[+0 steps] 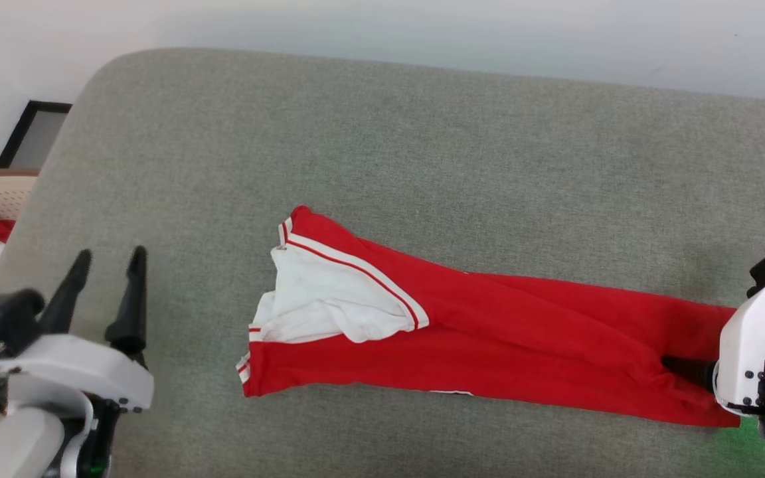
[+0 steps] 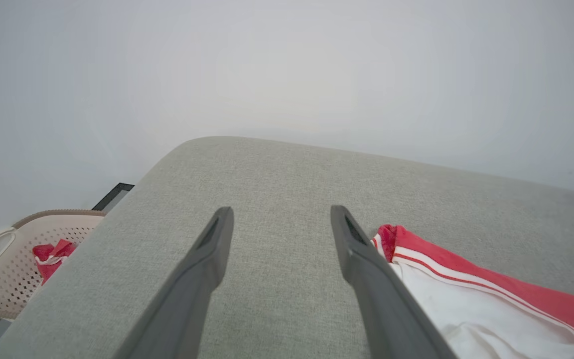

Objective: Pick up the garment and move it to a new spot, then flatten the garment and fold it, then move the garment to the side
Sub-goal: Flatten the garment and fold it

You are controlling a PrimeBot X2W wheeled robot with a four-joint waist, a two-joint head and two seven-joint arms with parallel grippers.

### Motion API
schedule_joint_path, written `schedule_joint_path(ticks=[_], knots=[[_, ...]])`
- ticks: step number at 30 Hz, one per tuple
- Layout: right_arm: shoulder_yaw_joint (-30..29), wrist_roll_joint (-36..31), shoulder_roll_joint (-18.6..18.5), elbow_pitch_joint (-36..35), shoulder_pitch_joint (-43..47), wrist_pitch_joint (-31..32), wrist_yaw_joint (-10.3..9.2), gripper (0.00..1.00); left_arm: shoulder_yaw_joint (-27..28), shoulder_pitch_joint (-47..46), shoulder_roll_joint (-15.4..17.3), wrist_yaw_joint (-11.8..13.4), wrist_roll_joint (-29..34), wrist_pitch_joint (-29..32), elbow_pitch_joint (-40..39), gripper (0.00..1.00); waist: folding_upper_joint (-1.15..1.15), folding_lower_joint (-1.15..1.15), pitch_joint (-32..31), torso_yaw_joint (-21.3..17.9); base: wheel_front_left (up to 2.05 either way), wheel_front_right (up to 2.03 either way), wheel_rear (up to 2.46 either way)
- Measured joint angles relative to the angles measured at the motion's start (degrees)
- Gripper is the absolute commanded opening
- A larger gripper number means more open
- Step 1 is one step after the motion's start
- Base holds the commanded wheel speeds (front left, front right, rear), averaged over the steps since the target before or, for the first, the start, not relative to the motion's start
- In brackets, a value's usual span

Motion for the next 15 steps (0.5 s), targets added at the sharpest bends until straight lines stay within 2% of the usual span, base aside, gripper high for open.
schedule_joint_path(ticks=[3, 4, 5, 6, 9, 15], knots=[[1.59, 1.05, -0.78, 1.41, -0.86, -0.25, -0.03, 1.0, 5.63, 3.42, -3.66, -2.16, 3.88, 0.0, 0.91, 1.0, 0.0, 0.0, 0.05, 0.21, 0.0, 0.0, 0.0], [2.34, 1.14, -1.22, 1.65, -1.0, -0.32, -0.03, 0.77, 7.36, 4.36, -4.91, -3.09, 5.14, -0.01, 1.01, 1.0, 0.0, 0.0, 0.04, 0.26, 0.0, 0.0, 0.0], [3.1, 1.43, -1.58, 1.86, -1.02, -0.49, -0.03, 0.3, 8.93, 5.21, -6.23, -3.85, 5.9, -0.02, 1.47, 1.0, 0.0, 0.0, 0.02, 0.31, 0.0, 0.0, 0.0], [3.69, 2.14, -1.98, 2.01, -1.05, -0.55, -0.03, 0.0, 10.0, 6.1, -7.24, -4.76, 7.04, -0.02, 1.99, 1.0, 0.0, 0.0, -0.02, 0.34, 0.0, 0.0, 0.0], [4.32, 4.46, -2.01, 2.93, -1.44, -1.08, -0.03, 0.0, 14.06, 8.04, -10.43, -7.3, 9.5, -0.01, 3.14, 1.0, 0.0, 0.0, -0.18, 0.42, 0.0, 0.0, 0.0], [5.06, 5.14, -2.46, 3.97, -1.92, -1.78, 0.02, 0.0, 19.67, 10.34, -14.56, -11.43, 13.92, -0.01, 5.09, 1.0, 0.0, 0.0, -0.57, 0.34, 0.0, 0.0, 0.0]])
